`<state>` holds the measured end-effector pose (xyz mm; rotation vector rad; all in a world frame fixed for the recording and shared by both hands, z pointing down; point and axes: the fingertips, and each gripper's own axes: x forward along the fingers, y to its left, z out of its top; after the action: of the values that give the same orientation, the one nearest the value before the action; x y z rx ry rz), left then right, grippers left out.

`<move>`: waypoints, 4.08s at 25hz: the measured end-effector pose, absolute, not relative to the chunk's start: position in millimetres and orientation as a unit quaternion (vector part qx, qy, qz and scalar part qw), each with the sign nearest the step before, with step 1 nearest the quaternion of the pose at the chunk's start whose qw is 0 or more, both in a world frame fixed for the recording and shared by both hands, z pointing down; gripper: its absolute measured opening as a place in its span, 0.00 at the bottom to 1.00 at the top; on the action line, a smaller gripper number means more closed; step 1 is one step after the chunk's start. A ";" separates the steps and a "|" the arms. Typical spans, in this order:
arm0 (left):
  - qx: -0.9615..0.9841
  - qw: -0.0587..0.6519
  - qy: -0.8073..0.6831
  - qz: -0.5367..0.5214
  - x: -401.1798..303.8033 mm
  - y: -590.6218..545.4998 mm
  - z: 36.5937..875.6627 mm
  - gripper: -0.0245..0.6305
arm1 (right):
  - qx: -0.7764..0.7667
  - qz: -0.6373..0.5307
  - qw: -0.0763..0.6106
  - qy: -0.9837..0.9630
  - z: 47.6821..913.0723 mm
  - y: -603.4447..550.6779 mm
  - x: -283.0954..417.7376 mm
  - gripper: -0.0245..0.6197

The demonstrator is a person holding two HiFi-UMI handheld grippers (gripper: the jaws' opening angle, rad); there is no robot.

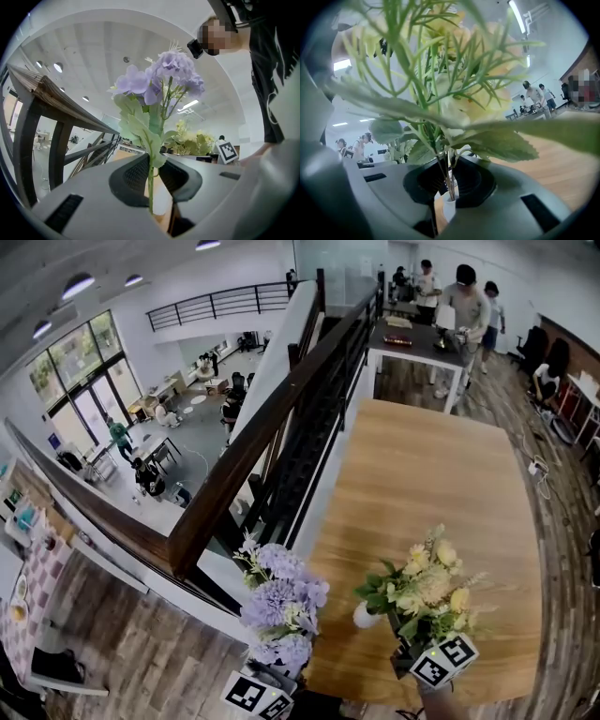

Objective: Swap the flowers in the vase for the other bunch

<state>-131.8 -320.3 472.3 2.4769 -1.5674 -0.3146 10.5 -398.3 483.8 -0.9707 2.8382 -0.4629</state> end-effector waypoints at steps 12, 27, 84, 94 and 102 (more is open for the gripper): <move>0.833 0.098 -0.533 -0.107 -137.0 -323.1 471.8 0.13 | -0.292 -0.146 0.022 0.945 490.5 -393.7 -10.5 0.12; 0.835 0.103 -0.530 -0.109 -136.3 -326.4 472.8 0.13 | -0.272 -0.151 0.009 0.950 493.2 -388.4 -17.1 0.20; 0.854 0.104 -0.495 -0.119 -110.7 -296.8 469.9 0.13 | -0.287 -0.214 -0.031 0.933 531.8 -318.3 6.2 0.33; 0.863 0.095 -0.481 -0.122 -85.9 -268.7 460.8 0.13 | -0.288 -0.193 -0.044 0.937 522.4 -279.1 29.7 0.15; 0.866 0.088 -0.477 -0.122 -75.3 -235.9 453.4 0.13 | -0.298 -0.179 -0.039 0.937 509.2 -247.9 48.7 0.13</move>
<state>-75.3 -235.9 453.4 2.5777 -1.4206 -0.3642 48.7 -247.9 509.2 -0.9614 3.0190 -0.5763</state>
